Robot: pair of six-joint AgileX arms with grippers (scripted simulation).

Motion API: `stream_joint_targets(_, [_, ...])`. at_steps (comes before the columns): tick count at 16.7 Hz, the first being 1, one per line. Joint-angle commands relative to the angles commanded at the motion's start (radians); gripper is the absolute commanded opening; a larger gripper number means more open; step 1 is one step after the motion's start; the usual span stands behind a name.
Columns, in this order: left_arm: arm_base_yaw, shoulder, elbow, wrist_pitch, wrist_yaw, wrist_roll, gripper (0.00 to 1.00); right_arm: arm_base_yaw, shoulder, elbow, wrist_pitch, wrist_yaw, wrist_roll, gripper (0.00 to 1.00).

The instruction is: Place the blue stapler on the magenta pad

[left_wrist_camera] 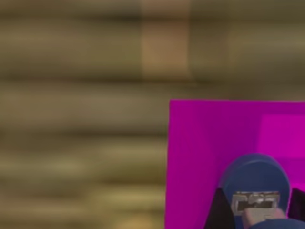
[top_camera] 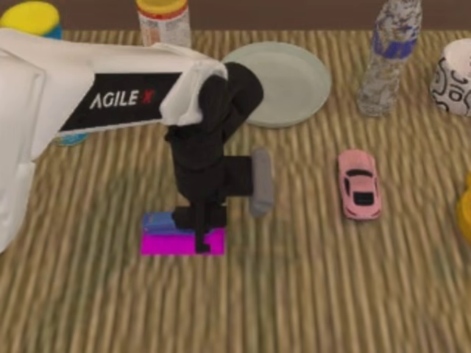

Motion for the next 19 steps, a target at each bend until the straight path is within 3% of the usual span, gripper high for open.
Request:
stream_joint_targets(13, [0.0,0.0,0.0,0.0,0.0,0.0,0.98,0.0,0.0,0.0,0.0,0.0,0.0,1.0])
stream_joint_targets(19, [0.0,0.0,0.0,0.0,0.0,0.0,1.0,0.0,0.0,0.0,0.0,0.0,0.0,1.0])
